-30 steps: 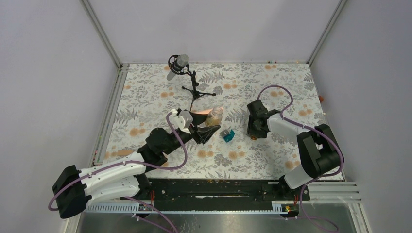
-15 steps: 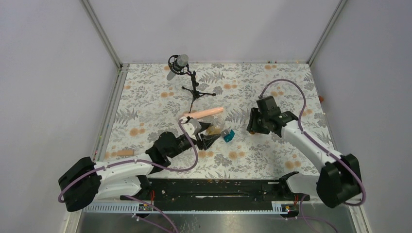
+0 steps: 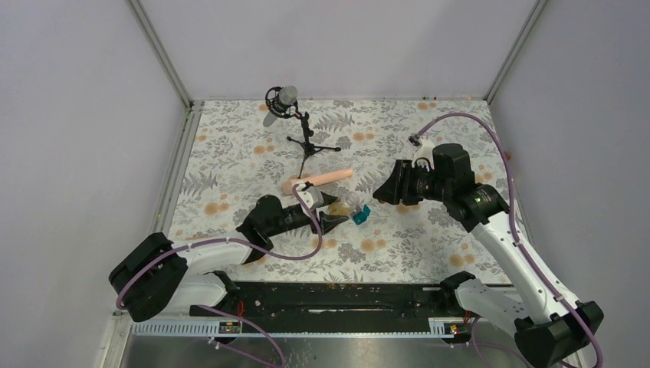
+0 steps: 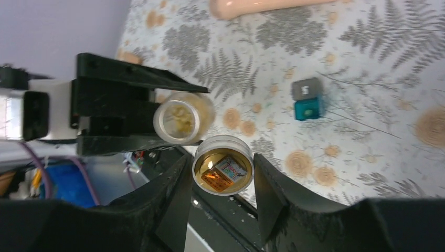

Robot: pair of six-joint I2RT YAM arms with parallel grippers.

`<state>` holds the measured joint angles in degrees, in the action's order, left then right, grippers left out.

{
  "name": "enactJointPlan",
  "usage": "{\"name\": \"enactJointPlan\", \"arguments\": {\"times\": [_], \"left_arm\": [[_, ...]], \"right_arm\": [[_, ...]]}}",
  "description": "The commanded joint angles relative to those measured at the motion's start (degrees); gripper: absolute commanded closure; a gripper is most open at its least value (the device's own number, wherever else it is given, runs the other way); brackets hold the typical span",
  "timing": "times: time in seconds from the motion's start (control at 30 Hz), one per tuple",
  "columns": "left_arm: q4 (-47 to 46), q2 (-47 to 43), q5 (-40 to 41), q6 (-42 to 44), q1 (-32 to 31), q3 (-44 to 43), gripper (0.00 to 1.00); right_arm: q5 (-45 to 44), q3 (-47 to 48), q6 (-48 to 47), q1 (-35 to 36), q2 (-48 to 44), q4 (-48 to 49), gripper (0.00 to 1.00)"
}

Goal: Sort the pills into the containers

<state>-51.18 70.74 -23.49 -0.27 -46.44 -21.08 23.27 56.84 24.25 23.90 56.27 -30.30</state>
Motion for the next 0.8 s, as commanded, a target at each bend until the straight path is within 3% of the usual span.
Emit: {"name": "enactJointPlan", "arguments": {"times": [0.0, 0.33, 0.77], "left_arm": [[2.3, 0.2, -8.6, 4.1, 0.3, -5.5, 1.00], [11.7, 0.8, -13.4, 6.6, 0.2, -9.4, 1.00], [13.2, -0.8, -11.6, 8.1, 0.3, -9.4, 1.00]], "right_arm": [[12.4, -0.1, 1.0, 0.4, -1.0, 5.5, 0.59], [11.4, -0.6, 1.6, 4.9, 1.7, 8.2, 0.58], [4.7, 2.8, -3.2, 8.1, 6.1, 0.1, 0.58]]}}
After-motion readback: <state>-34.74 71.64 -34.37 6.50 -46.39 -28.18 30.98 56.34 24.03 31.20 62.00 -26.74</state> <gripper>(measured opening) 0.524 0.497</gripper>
